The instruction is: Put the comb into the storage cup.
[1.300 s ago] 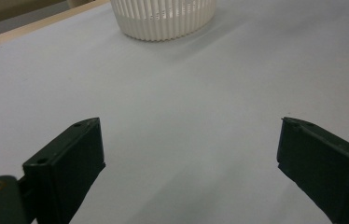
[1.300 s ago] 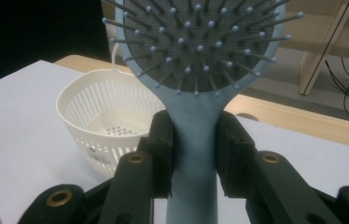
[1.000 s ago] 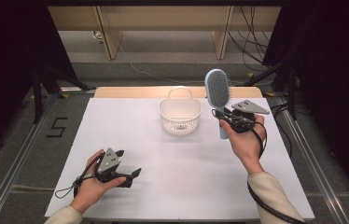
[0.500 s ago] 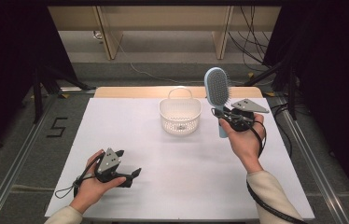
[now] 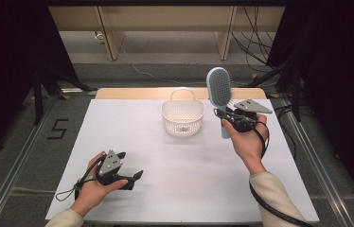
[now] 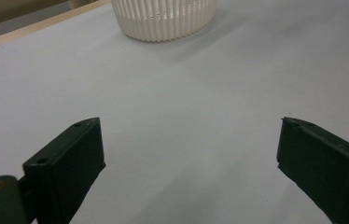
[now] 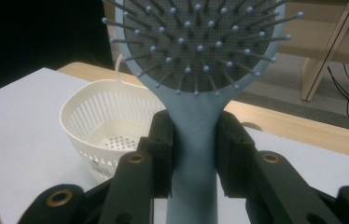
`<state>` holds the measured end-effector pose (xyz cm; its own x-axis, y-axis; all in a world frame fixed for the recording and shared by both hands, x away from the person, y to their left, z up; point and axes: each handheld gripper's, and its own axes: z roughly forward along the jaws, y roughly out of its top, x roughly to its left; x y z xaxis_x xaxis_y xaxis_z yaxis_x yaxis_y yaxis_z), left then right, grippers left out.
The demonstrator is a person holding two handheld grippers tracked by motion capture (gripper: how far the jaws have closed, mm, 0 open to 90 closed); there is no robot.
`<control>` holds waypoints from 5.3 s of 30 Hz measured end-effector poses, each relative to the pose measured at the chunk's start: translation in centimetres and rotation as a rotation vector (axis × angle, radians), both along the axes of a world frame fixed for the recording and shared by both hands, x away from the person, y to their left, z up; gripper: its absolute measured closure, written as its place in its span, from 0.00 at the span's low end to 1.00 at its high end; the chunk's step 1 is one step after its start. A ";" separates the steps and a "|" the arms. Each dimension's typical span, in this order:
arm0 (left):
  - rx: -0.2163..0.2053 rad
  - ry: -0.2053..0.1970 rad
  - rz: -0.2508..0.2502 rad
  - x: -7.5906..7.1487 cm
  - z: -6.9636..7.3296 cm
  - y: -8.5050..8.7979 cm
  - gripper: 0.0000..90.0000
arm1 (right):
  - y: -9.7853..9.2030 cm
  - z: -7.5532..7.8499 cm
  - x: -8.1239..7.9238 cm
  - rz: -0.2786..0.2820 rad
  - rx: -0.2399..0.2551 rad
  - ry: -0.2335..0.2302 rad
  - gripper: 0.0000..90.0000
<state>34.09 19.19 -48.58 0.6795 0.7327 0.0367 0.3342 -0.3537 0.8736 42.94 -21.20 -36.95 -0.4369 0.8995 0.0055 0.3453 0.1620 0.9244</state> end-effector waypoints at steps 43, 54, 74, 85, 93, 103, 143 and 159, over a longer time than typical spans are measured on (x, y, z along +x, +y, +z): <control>0.000 -0.001 0.000 0.0 0.0 0.0 0.08 | 0.8 0.6 0.7 0.009 0.018 -0.015 0.78; -0.001 0.000 0.000 0.0 0.0 -0.1 0.08 | 1.1 0.9 0.7 0.009 0.025 -0.024 0.78; -0.001 0.002 -0.002 0.0 0.0 -0.1 0.08 | 1.4 1.2 1.0 0.012 0.029 -0.036 0.78; -0.004 0.004 -0.002 0.1 -0.1 -0.1 0.08 | 1.8 1.3 1.3 0.014 0.035 -0.036 0.78; -0.006 0.004 0.000 0.1 0.0 -0.1 0.08 | 2.2 1.5 1.5 0.018 0.044 -0.042 0.78; -0.007 0.004 -0.001 0.1 0.0 -0.1 0.08 | 2.6 1.4 1.9 0.019 0.052 -0.040 0.78; -0.009 0.002 -0.003 0.1 0.0 -0.1 0.08 | 4.1 2.0 3.6 0.017 0.080 -0.033 0.78; -0.009 0.002 -0.004 0.1 0.0 -0.1 0.08 | 4.5 2.3 4.0 0.016 0.084 -0.038 0.78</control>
<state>34.17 19.10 -48.57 0.6822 0.7306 0.0287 0.3345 -0.3468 0.8763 46.99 -16.69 -34.64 -0.4526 0.8895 0.0635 0.3077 0.0889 0.9473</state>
